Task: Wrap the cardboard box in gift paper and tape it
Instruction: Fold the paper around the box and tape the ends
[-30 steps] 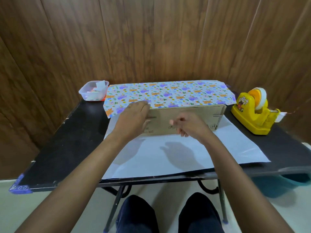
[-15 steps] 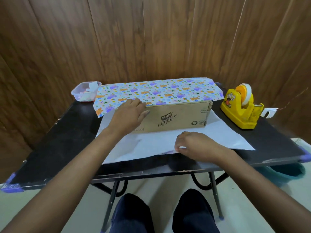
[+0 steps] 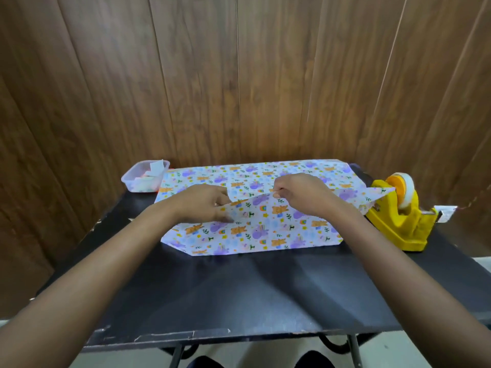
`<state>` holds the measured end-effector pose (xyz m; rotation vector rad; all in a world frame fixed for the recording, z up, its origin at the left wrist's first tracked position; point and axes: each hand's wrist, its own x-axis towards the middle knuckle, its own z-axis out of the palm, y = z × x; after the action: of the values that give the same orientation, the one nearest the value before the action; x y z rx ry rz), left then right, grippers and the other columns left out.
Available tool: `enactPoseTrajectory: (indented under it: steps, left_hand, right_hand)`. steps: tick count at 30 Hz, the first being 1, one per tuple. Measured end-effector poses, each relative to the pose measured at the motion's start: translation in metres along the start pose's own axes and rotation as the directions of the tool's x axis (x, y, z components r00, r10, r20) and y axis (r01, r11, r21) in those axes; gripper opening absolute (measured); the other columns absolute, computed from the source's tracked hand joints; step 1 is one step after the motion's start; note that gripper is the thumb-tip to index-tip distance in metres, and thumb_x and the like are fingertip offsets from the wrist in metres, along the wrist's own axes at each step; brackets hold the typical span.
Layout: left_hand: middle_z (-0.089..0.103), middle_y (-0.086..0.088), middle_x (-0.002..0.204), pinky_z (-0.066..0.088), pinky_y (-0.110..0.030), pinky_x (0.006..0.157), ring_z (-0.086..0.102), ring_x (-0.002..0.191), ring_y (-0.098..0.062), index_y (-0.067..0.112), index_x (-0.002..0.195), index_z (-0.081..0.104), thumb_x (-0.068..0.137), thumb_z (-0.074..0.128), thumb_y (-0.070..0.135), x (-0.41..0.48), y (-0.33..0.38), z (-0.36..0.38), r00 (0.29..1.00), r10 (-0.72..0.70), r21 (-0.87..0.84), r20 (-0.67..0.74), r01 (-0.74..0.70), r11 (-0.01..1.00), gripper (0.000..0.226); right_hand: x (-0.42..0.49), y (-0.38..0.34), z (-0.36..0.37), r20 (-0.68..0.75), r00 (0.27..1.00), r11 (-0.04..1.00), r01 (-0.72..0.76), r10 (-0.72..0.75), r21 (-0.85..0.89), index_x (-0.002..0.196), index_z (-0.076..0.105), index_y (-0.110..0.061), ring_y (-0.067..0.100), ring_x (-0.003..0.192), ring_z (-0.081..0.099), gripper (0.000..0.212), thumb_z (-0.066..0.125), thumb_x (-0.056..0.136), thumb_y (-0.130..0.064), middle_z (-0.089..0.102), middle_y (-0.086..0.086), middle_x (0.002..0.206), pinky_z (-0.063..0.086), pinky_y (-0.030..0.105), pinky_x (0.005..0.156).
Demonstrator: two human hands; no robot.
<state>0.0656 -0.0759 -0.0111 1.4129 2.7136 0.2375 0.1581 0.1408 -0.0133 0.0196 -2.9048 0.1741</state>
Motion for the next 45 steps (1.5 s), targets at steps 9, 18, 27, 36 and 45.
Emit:
enactPoseTrajectory:
  steps: [9,18,27,36,45]
  left_hand:
    - [0.059,0.01,0.071,0.044,-0.032,0.075,0.053,0.067,-0.009,0.031,0.048,0.06,0.078,0.074,0.016,0.025,-0.018,-0.016,0.999,-0.046,-0.266,0.019,0.05,0.963,0.036]
    - [0.051,0.004,0.109,0.041,-0.036,0.094,0.05,0.102,-0.021,0.005,0.099,0.059,0.083,0.069,0.028,0.015,-0.04,-0.018,0.98,-0.062,-0.078,0.188,0.078,0.994,0.029]
    - [0.066,0.018,0.086,0.046,-0.022,0.077,0.059,0.083,-0.001,0.03,0.066,0.066,0.086,0.065,0.016,-0.028,-0.065,-0.019,0.999,-0.036,-0.446,0.03,0.046,0.894,0.024]
    - [0.056,0.01,0.06,0.042,-0.016,0.062,0.048,0.059,0.002,0.024,0.055,0.063,0.048,0.078,0.059,-0.016,-0.076,-0.019,0.99,-0.125,-0.602,0.059,0.135,0.787,0.039]
    - [0.066,-0.004,0.088,0.045,-0.038,0.078,0.058,0.089,-0.02,0.025,0.054,0.062,0.076,0.073,0.02,-0.011,-0.085,-0.013,0.985,-0.164,-0.553,0.056,0.167,0.816,0.024]
  right_hand:
    - [0.013,0.049,-0.036,0.373,0.925,0.988,-0.119,0.072,0.103,0.06,0.042,-0.014,0.013,0.057,0.03,0.036,0.071,0.081,-0.016,0.035,-0.004,0.06,0.023,0.02,0.05]
    - [0.019,0.082,-0.044,0.506,0.847,0.969,-0.234,0.161,0.083,0.058,0.048,-0.016,0.015,0.064,0.032,0.033,0.073,0.08,-0.019,0.038,-0.004,0.06,0.024,0.025,0.058]
    - [0.003,0.11,-0.048,0.442,0.881,0.903,-0.318,0.169,0.289,0.066,0.062,-0.003,0.017,0.069,0.043,0.02,0.077,0.074,-0.015,0.051,0.005,0.066,0.033,0.03,0.071]
    - [-0.002,0.099,-0.018,0.175,0.918,0.923,-0.375,0.356,0.088,0.076,0.058,-0.017,0.016,0.08,0.046,0.015,0.068,0.085,-0.023,0.051,-0.004,0.075,0.036,0.025,0.075]
    - [-0.017,0.021,0.063,-0.503,0.858,0.994,-0.062,0.1,0.092,0.077,0.065,-0.008,0.028,0.079,0.057,0.03,0.043,0.086,-0.027,0.062,0.006,0.081,0.047,0.037,0.069]
